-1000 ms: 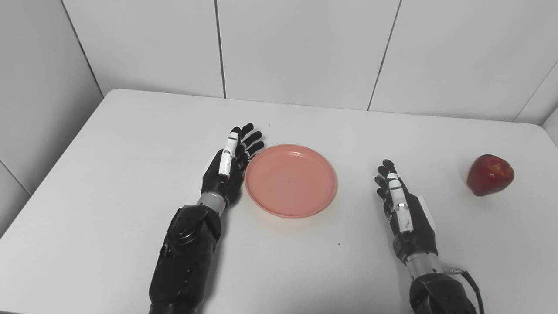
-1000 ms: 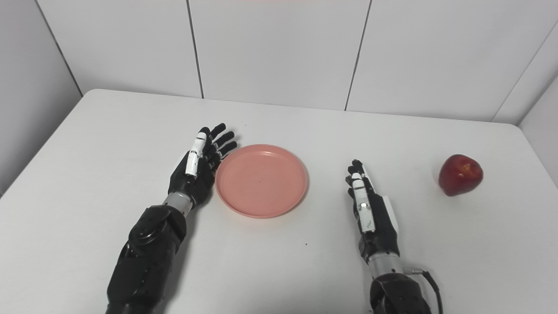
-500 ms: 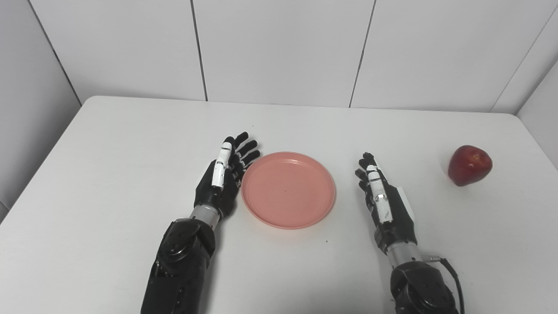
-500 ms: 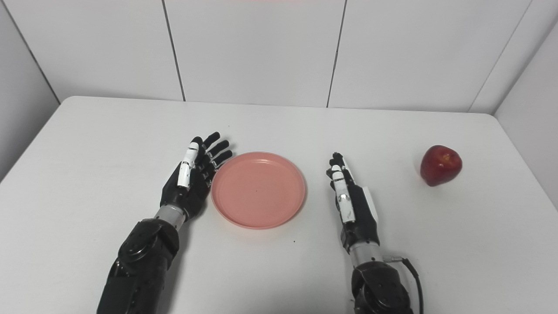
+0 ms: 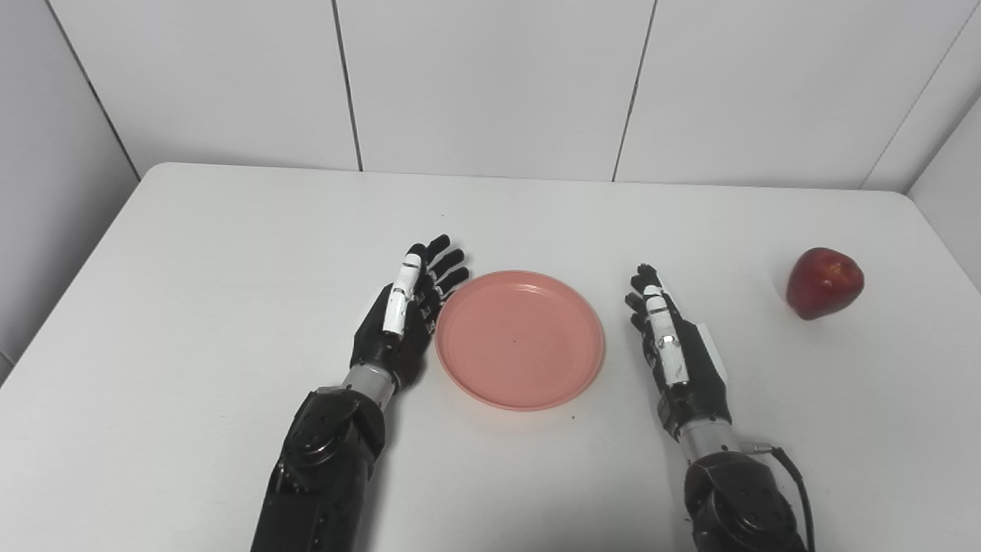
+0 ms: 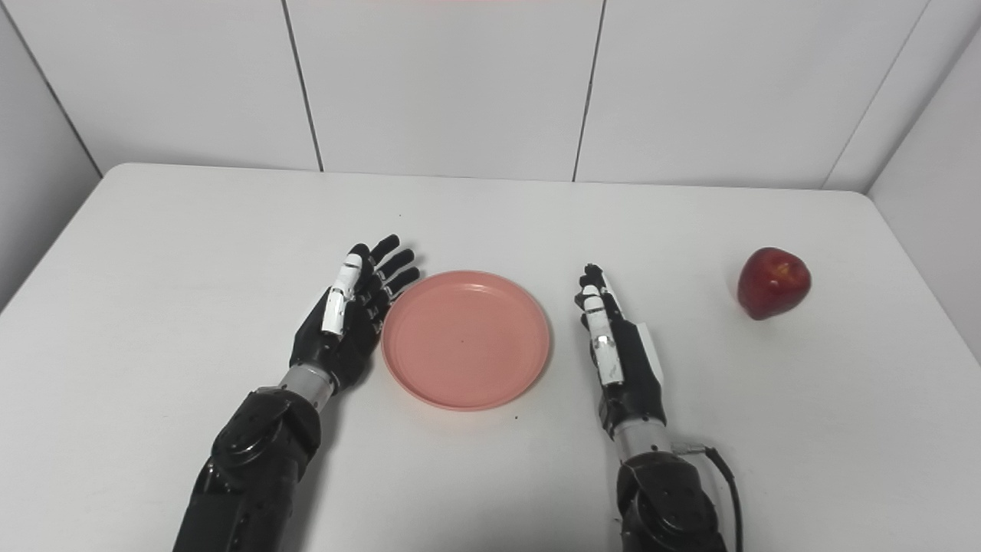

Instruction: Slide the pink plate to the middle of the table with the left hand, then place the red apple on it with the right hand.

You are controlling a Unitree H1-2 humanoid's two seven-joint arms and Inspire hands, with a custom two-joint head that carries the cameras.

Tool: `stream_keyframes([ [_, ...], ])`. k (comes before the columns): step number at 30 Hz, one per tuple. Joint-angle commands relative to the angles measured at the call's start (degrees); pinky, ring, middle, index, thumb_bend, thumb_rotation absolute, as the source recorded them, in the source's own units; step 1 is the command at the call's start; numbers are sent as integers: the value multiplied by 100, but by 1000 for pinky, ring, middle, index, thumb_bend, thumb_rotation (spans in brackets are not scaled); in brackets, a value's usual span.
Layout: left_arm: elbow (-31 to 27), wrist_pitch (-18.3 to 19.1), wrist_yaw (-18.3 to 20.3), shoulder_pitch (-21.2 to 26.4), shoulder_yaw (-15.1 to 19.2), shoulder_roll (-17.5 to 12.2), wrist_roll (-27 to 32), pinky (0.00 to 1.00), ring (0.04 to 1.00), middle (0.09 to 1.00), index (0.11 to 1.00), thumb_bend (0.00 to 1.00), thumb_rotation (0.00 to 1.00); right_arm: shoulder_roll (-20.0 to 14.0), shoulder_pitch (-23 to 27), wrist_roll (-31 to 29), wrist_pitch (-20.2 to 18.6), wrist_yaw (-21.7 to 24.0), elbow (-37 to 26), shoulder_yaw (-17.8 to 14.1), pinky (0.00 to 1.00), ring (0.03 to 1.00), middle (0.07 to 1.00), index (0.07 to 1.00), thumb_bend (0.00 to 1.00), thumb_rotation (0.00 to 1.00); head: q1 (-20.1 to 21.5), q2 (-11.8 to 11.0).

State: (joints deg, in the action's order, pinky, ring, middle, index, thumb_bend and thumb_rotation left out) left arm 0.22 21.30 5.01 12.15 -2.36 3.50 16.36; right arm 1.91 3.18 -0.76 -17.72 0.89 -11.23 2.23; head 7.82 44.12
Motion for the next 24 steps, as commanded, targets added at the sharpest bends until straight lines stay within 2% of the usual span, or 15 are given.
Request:
stream_keyframes([
  [1,-96,179,4,-65,-47,43,-49,898,909,916,903,375,1000,42,206,-8,236,4,-156,18,1000,958,962,963,202,1000,7,10],
  [10,-135,88,-34,-153,-68,41,-210,895,905,911,901,382,1000,19,216,73,180,-17,-182,52,1000,962,958,959,212,1000,84,25],
  [19,50,-133,-25,-190,72,41,-258,908,911,920,913,380,1000,20,306,-22,398,-37,-138,-67,1000,957,962,970,216,1000,286,-25],
  [24,97,-306,-119,-197,57,17,-499,893,900,914,909,377,1000,-43,379,47,424,-45,-227,-114,1000,958,960,961,215,1000,361,-34],
])
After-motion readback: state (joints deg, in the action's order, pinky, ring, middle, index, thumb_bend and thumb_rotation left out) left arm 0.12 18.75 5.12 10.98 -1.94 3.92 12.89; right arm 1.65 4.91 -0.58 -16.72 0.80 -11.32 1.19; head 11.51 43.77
